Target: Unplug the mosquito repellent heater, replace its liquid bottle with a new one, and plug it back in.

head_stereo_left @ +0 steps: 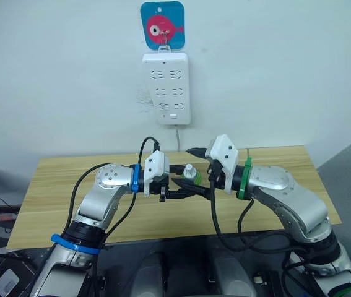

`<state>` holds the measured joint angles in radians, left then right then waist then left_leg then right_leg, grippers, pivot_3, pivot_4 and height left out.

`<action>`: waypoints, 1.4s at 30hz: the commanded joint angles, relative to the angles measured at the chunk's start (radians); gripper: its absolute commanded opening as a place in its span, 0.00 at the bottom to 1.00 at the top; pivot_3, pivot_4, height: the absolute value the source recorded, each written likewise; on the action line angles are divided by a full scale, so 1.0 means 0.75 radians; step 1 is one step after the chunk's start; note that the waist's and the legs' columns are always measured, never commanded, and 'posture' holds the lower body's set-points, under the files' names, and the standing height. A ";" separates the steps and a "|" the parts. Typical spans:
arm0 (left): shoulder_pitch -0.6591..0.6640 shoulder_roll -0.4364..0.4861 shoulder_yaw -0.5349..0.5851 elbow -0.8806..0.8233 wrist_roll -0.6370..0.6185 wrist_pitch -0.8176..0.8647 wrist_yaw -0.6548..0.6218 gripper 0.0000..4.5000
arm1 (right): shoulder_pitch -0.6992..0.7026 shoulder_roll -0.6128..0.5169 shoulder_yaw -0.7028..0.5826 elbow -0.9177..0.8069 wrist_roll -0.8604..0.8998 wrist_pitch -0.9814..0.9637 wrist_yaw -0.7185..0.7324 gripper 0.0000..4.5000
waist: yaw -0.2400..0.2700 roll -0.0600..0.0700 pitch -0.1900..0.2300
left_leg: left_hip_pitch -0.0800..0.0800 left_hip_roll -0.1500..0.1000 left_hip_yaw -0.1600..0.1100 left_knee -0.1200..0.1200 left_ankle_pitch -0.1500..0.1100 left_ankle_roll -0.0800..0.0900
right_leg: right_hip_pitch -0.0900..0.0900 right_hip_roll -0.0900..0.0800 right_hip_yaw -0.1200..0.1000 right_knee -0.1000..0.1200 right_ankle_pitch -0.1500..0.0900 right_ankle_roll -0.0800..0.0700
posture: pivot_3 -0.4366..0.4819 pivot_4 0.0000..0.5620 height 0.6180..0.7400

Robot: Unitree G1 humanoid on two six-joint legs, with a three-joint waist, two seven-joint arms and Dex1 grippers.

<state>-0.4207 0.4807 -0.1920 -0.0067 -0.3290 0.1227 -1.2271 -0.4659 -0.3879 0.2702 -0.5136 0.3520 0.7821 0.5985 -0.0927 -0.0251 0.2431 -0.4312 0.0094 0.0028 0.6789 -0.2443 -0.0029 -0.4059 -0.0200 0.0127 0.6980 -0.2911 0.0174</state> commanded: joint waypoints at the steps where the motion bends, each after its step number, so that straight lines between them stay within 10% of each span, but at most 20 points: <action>1: -0.001 0.002 0.005 -0.031 -0.005 -0.029 0.002 0.50 | -0.015 -0.039 -0.096 -0.019 0.033 0.006 0.010 1.00 | 0.001 0.000 0.000 | 0.000 0.000 0.000 0.000 0.000 0.000 | 0.000 0.000 0.000 0.000 0.000 0.000 | 0.26 0.37 1.00; 13: 0.004 0.012 0.020 0.007 0.003 -0.030 0.019 0.50 | 0.096 -0.395 -0.254 -0.208 0.323 0.147 0.270 1.00 | -0.001 0.000 0.000 | 0.000 0.002 -0.001 0.000 0.000 0.000 | 0.001 0.002 -0.001 0.000 0.000 0.000 | 0.26 0.38 1.00; 26: 0.006 0.008 0.005 -0.003 0.007 -0.034 0.008 0.50 | -0.092 -0.071 -0.045 -0.052 0.153 0.080 0.000 1.00 | -0.004 0.000 0.000 | 0.000 0.000 -0.001 0.000 0.000 0.000 | 0.001 0.001 0.000 -0.001 0.000 0.000 | 0.26 0.38 1.00; 42: 0.018 0.021 0.015 0.001 0.007 -0.034 0.007 0.50 | 0.027 -0.506 -0.274 -0.159 0.348 0.140 0.300 1.00 | 0.002 0.000 0.000 | 0.000 0.001 -0.001 0.000 0.000 0.000 | 0.000 0.002 0.000 0.000 0.000 0.000 | 0.24 0.37 1.00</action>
<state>-0.3997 0.4903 -0.1909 0.0158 -0.3127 0.1182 -1.2130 -0.4474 -0.7662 0.0912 -0.5705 0.5580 0.8703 0.8014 -0.0911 -0.0248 0.2430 -0.4312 0.0103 0.0024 0.6786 -0.2445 -0.0026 -0.4056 -0.0188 0.0125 0.6977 -0.2912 0.0174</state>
